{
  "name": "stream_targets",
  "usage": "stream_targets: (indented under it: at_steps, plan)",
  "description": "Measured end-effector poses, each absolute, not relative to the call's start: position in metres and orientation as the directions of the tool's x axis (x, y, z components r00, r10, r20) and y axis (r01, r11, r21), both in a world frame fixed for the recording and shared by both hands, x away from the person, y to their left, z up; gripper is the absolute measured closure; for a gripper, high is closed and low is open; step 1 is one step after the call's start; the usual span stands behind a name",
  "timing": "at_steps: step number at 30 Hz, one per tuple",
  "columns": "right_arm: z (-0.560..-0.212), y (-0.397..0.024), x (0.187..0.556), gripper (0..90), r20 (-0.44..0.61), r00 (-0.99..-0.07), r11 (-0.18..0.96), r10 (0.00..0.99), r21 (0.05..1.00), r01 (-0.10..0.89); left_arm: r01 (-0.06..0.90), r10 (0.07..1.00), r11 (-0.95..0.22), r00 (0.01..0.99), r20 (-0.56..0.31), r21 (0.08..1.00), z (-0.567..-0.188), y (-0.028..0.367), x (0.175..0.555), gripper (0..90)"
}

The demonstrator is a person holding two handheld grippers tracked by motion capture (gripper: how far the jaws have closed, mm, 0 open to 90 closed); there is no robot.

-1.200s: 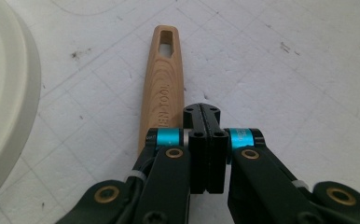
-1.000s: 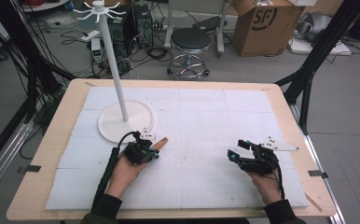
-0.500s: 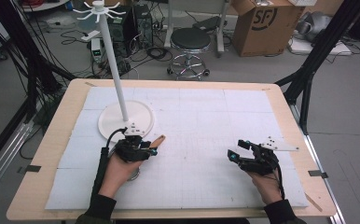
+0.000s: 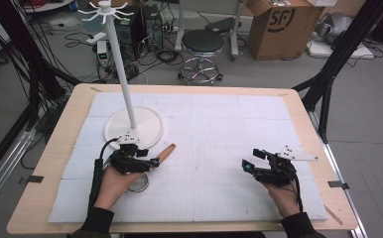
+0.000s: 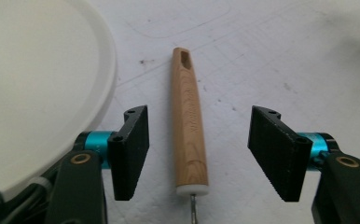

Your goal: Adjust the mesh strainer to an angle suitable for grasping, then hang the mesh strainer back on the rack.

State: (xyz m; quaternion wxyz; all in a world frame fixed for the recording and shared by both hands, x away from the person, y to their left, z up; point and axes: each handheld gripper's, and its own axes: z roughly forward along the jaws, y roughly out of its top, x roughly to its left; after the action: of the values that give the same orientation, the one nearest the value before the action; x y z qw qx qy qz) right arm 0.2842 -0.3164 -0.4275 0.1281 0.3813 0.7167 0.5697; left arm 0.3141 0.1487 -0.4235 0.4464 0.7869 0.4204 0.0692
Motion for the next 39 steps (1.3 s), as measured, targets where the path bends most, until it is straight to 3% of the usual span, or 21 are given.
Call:
stream_targets:
  at_steps: [8,22,27,31,34,39]
  plan:
    - [-0.427,-0.317,0.283,25.2,0.256,-0.679,0.055,0.688,0.914,0.401,0.628,0.718,-0.248,0.630,-0.295,0.738,-0.427,0.150,0.316,38.7]
    - [-0.424,-0.315,0.276,15.0,0.224,-0.695,0.077,0.683,0.924,0.373,0.651,0.718,-0.316,0.640,-0.275,0.691,-0.434,0.145,0.317,41.8]
    - [-0.423,-0.315,0.276,15.0,0.220,-0.695,0.070,0.684,0.929,0.363,0.655,0.734,-0.390,0.645,-0.211,0.647,-0.440,0.136,0.318,42.9]
    - [-0.423,-0.316,0.276,15.0,0.224,-0.692,0.067,0.687,0.928,0.367,0.634,0.756,-0.443,0.644,-0.117,0.634,-0.439,0.128,0.315,50.7]
    - [-0.423,-0.316,0.276,15.0,0.225,-0.691,0.066,0.687,0.928,0.368,0.617,0.771,-0.501,0.637,-0.012,0.607,-0.437,0.115,0.310,51.4]
    - [-0.424,-0.316,0.276,15.0,0.229,-0.687,0.066,0.689,0.925,0.375,0.621,0.771,-0.502,0.636,-0.013,0.602,-0.437,0.115,0.311,52.4]
